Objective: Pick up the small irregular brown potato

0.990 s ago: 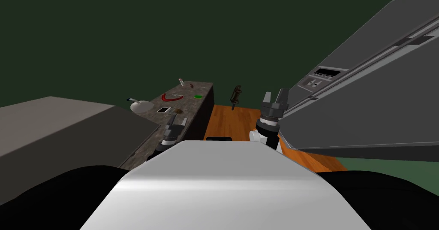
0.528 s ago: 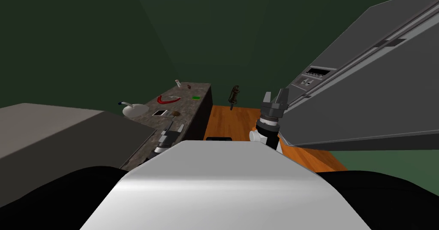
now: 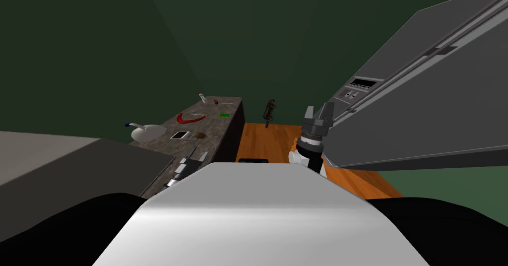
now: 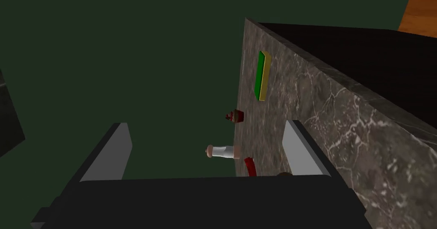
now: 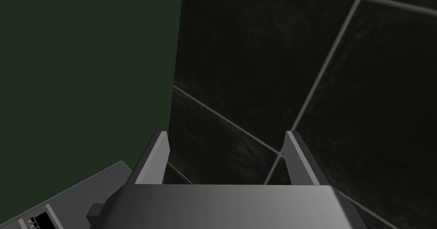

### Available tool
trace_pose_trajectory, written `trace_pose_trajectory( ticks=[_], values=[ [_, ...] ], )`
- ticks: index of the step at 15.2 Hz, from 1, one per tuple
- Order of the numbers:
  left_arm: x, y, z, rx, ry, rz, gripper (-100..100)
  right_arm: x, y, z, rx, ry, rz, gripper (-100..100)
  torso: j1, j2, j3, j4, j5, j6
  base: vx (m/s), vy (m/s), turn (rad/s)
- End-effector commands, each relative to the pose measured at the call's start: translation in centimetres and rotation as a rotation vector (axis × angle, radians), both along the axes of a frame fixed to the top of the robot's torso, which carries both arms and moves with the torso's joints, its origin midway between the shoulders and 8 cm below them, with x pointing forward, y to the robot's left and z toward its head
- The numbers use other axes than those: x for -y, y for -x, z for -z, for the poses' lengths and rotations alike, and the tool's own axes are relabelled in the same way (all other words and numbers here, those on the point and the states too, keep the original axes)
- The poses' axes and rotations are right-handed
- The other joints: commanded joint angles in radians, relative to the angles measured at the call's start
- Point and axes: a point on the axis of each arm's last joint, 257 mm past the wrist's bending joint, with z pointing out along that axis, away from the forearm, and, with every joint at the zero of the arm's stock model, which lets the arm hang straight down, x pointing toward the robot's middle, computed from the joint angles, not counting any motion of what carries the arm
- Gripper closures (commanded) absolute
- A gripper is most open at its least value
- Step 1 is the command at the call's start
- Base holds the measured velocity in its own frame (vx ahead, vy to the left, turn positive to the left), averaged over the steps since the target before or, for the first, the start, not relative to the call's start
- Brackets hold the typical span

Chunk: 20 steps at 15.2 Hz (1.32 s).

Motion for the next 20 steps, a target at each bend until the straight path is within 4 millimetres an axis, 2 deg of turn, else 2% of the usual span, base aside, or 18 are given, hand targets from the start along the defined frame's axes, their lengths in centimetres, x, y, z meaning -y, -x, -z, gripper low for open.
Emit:
trace_pose_trajectory(
  ticks=[1, 3, 4, 5, 6, 8, 9, 10, 11, 12, 13, 15, 16, 17, 18, 19, 20],
  values=[
    [-2.0, 2.1, 1.5, -0.071, -0.017, -0.024, -100, 0.0, 0.0, 0.0, 0.000, 0.000, 0.000, 0, 0.000, 0.000, 0.000, 0.000, 0.000, 0.000, 0.108, 0.029, -0.092],
    [-1.9, 1.9, 1.4, -0.078, -0.029, -0.004, -100, 0.0, 0.0, 0.0, 0.000, 0.000, 0.000, 0, 0.000, -0.002, -0.001, 0.000, 0.000, 0.000, 0.100, 0.020, -0.038],
    [-3.3, 3.4, 2.5, -0.132, -0.046, -0.019, -100, 0.0, 0.0, 0.0, 0.000, 0.000, 0.000, 0, -0.001, -0.002, -0.001, 0.000, 0.000, 0.000, 0.094, 0.017, -0.035],
    [-3.3, 3.3, 2.5, -0.135, -0.052, -0.009, -100, 0.0, 0.0, 0.0, 0.000, 0.000, 0.000, 0, -0.001, -0.002, -0.001, 0.000, 0.000, 0.000, 0.099, 0.023, -0.048],
    [-4.8, 4.7, 3.4, -0.181, -0.065, -0.032, -100, 0.0, 0.0, 0.0, 0.000, 0.000, 0.000, 0, 0.000, -0.002, -0.001, 0.000, 0.000, 0.000, 0.125, 0.030, -0.065],
    [-4.8, 4.7, 3.4, -0.192, -0.077, -0.013, -100, 0.0, 0.0, 0.0, 0.000, 0.000, 0.000, 0, 0.000, -0.004, -0.002, -0.001, 0.000, 0.000, 0.110, 0.028, -0.032],
    [-6.2, 6.2, 4.2, -0.244, -0.100, -0.025, -100, 0.0, 0.0, 0.0, 0.000, 0.000, 0.000, 0, 0.000, -0.003, -0.002, -0.001, 0.000, 0.000, 0.112, 0.013, -0.027],
    [-6.2, 6.1, 4.2, -0.247, -0.105, -0.016, -100, 0.0, 0.0, 0.0, 0.000, 0.000, 0.000, 0, -0.001, -0.003, -0.002, -0.001, 0.000, 0.000, 0.122, 0.011, -0.031],
    [-7.6, 7.6, 5.0, -0.297, -0.127, -0.031, -100, 0.0, 0.0, 0.0, 0.000, 0.000, 0.000, 0, -0.001, -0.004, -0.002, -0.001, 0.000, 0.000, 0.155, 0.013, -0.039],
    [-7.6, 7.4, 4.9, -0.301, -0.134, -0.018, -100, 0.0, 0.0, 0.0, 0.000, 0.000, 0.000, 0, -0.001, -0.005, -0.003, -0.001, 0.000, 0.000, 0.163, 0.025, -0.026],
    [-9.0, 9.0, 5.6, -0.349, -0.155, -0.035, -100, 0.0, 0.0, 0.0, 0.000, 0.000, 0.000, 0, -0.001, -0.006, -0.004, -0.001, 0.000, 0.000, 0.164, 0.039, -0.025],
    [-9.0, 8.8, 5.5, -0.354, -0.165, -0.018, -100, 0.0, 0.0, 0.0, 0.000, 0.000, 0.000, 0, 0.000, -0.007, -0.004, -0.002, 0.000, 0.000, 0.137, 0.026, -0.013],
    [-10.4, 10.1, 6.0, -0.404, -0.193, -0.022, -100, 0.0, 0.0, 0.0, 0.000, 0.000, 0.000, 0, -0.001, -0.005, -0.003, -0.001, 0.000, 0.000, 0.129, 0.034, -0.006],
    [-10.4, 10.0, 6.0, -0.405, -0.196, -0.017, -100, 0.0, 0.0, 0.0, 0.000, 0.000, 0.000, 0, 0.000, -0.005, -0.003, -0.001, 0.000, 0.000, 0.135, 0.027, -0.015],
    [-11.7, 11.3, 6.4, -0.453, -0.224, -0.020, -100, 0.0, 0.0, 0.0, 0.000, 0.000, 0.000, 0, 0.000, -0.005, -0.003, -0.001, 0.000, 0.000, 0.157, 0.016, -0.016],
    [-11.7, 11.2, 6.4, -0.454, -0.226, -0.015, -100, 0.0, 0.0, 0.0, 0.000, 0.000, 0.000, 0, -0.001, -0.006, -0.004, -0.001, 0.000, 0.000, 0.167, 0.026, -0.005],
    [-13.0, 12.4, 6.8, -0.502, -0.256, -0.013, -100, 0.0, 0.0, 0.0, 0.000, 0.000, 0.000, 0, -0.001, -0.007, -0.004, -0.002, 0.000, 0.000, 0.183, 0.036, 0.002]
  ],
)
